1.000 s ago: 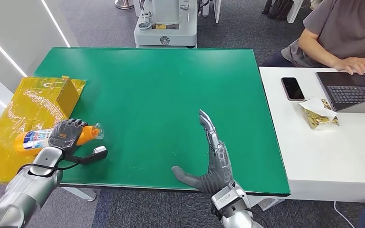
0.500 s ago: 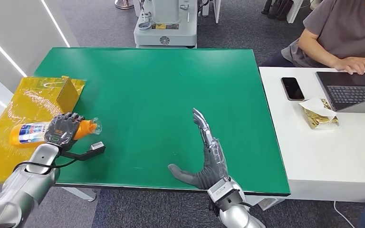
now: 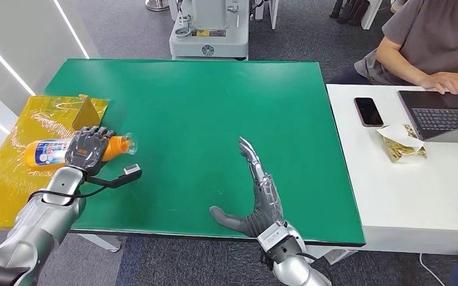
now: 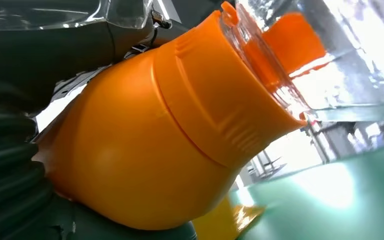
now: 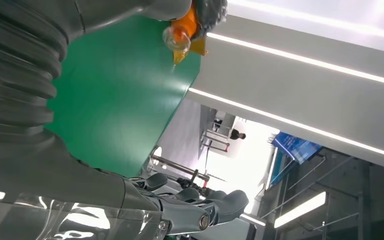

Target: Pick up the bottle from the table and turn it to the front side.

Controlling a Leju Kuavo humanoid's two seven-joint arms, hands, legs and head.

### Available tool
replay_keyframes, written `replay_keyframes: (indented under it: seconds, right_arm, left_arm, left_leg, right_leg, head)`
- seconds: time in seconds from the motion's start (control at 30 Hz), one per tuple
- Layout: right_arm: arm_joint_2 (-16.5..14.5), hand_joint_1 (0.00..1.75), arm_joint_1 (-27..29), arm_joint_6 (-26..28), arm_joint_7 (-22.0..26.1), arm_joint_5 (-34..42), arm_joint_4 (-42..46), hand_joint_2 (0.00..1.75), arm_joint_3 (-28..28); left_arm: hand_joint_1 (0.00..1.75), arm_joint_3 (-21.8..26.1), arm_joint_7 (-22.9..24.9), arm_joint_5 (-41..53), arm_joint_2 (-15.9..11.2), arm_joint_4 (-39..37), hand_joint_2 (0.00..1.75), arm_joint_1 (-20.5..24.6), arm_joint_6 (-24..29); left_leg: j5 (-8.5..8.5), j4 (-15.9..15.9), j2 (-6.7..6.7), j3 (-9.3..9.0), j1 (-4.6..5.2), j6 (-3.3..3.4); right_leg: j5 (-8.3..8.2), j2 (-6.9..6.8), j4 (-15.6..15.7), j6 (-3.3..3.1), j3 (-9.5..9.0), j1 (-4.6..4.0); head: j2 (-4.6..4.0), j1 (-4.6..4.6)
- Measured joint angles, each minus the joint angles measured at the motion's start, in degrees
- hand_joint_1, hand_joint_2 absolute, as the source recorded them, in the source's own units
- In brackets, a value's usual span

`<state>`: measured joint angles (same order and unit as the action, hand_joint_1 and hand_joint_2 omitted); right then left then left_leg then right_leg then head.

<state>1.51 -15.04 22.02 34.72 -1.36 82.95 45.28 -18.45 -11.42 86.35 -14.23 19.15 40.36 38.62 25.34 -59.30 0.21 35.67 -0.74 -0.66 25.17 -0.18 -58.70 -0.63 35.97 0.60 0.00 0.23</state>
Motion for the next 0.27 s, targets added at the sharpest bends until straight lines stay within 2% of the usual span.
replay_keyframes:
  seconds: [0.27]
  right_arm:
    - [0.0,0.0,-0.31,0.15,0.55,0.82,-1.1,1.75,0.04]
  left_arm:
    - [1.75,0.0,-1.22,-0.32,1.92,0.06,1.75,1.07,0.98]
  left_leg:
    - [0.0,0.0,0.11,-0.04,-0.01,-0.01]
  right_leg:
    - [-0.04,0.13,0.0,-0.05,0.02,0.0]
  head:
    - [0.0,-0.02]
